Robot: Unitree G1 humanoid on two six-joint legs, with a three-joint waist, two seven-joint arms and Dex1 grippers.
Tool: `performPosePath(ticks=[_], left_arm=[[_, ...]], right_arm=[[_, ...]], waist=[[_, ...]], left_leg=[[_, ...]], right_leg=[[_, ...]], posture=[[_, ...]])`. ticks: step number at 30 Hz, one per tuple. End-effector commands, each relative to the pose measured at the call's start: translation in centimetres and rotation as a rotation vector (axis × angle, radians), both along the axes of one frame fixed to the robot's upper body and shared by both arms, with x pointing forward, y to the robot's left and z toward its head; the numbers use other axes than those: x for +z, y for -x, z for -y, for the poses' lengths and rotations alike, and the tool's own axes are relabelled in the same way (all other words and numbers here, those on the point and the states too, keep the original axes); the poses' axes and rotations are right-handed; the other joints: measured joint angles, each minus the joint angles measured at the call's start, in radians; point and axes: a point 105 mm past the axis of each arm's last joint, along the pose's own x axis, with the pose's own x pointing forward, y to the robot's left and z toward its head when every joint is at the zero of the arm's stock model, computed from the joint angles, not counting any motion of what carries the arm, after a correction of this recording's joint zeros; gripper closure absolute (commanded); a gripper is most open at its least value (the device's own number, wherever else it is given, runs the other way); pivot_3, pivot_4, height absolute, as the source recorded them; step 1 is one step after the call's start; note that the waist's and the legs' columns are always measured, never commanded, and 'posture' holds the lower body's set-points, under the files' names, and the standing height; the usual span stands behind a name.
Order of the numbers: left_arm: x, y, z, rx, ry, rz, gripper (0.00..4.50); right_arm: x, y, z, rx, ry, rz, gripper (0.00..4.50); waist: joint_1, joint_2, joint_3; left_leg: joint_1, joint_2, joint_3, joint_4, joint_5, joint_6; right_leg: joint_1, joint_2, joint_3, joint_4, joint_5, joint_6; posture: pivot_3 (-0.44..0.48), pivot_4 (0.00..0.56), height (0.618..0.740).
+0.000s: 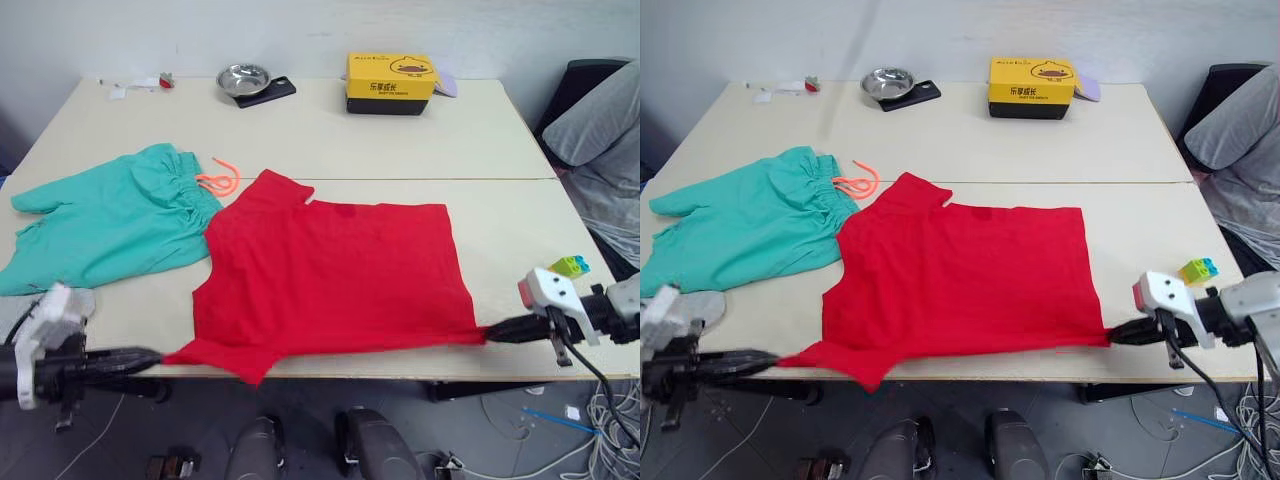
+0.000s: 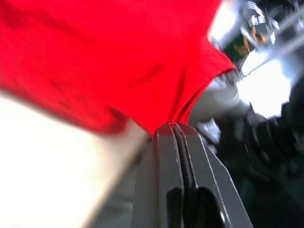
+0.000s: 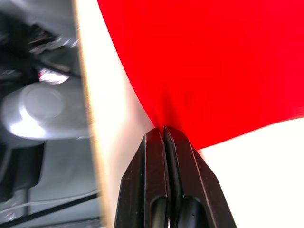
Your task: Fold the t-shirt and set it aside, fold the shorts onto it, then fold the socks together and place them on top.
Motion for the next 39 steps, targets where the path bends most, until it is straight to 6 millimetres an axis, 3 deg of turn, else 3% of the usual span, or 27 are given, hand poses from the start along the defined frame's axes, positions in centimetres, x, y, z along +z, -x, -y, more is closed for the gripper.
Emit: performPosePath(ticks=[1,5,20,23,26,30,34,36,39], left_arm=[[0.7,-1.9,0.0,0.049,0.038,0.056,4.50],[0.5,-4.0,0.3,0.070,0.031,0.119,4.50],[-1.5,-7.1,0.1,0.138,-0.044,0.205,4.50],[-1.5,-7.7,0.1,0.159,-0.033,0.242,4.50],[-1.4,-8.4,0.1,0.203,-0.012,0.283,4.50],[-1.7,-8.7,-0.4,0.257,-0.048,0.327,3.64],[-0.7,-7.4,-0.9,0.229,-0.079,0.427,2.32],[-0.2,-6.0,0.2,0.137,-0.078,0.481,1.65],[-1.4,-3.3,2.8,-0.069,-0.138,0.470,0.74]], right_arm=[[0.5,-1.0,-0.2,-0.019,-0.029,0.000,4.45],[1.2,-2.3,-0.6,-0.039,-0.053,0.020,4.45],[0.8,-4.6,-2.3,-0.119,-0.091,0.071,4.45],[1.5,-5.1,-2.6,-0.146,-0.130,0.115,3.86],[1.8,-5.1,-2.3,-0.162,-0.130,0.142,2.83],[3.0,-5.1,-1.6,-0.173,-0.139,0.249,1.43],[5.5,-4.1,-2.5,-0.080,-0.235,0.455,0.00],[5.1,-2.6,-3.2,-0.008,-0.235,0.450,0.00],[3.6,-0.5,-4.4,0.075,-0.232,0.387,0.00]], waist=[[0.001,0.000,0.000],[-0.001,0.000,0.000],[0.001,0.001,0.000],[0.000,0.001,0.000],[0.002,0.001,0.000],[0.004,0.001,0.000],[-0.002,0.000,0.001],[0.000,0.000,0.001],[0.002,0.000,0.001]], left_leg=[[0.000,0.000,0.000,0.000,0.000,0.000],[0.000,0.000,0.000,0.000,0.000,0.000],[-0.002,0.000,0.001,-0.001,0.000,0.000],[-0.002,0.000,0.001,-0.001,0.000,0.000],[-0.002,0.000,0.001,-0.001,0.000,0.000],[-0.002,0.000,0.001,-0.001,0.000,0.000],[-0.002,0.000,0.001,0.000,0.000,0.000],[-0.002,0.000,0.001,-0.001,0.000,0.000],[-0.002,0.000,0.001,-0.001,-0.001,-0.001]], right_leg=[[0.000,0.000,0.000,0.000,0.000,0.000],[0.000,0.000,0.000,0.000,0.007,0.013],[-0.002,0.000,0.000,0.000,0.007,0.013],[-0.002,0.000,0.000,0.000,0.007,0.013],[-0.002,0.000,0.000,0.001,0.007,0.013],[-0.002,0.000,0.000,0.000,0.007,0.014],[-0.002,0.001,0.000,0.001,0.007,0.016],[-0.002,0.001,0.000,0.000,0.007,0.017],[-0.001,0.001,0.000,0.000,0.006,0.018]], posture=[[0.000,0.150,0.740],[0.000,0.150,0.740],[0.000,0.150,0.740],[0.000,0.150,0.740],[0.000,0.150,0.740],[0.000,0.150,0.740],[0.000,0.150,0.740],[0.000,0.150,0.740],[0.000,0.150,0.740]])
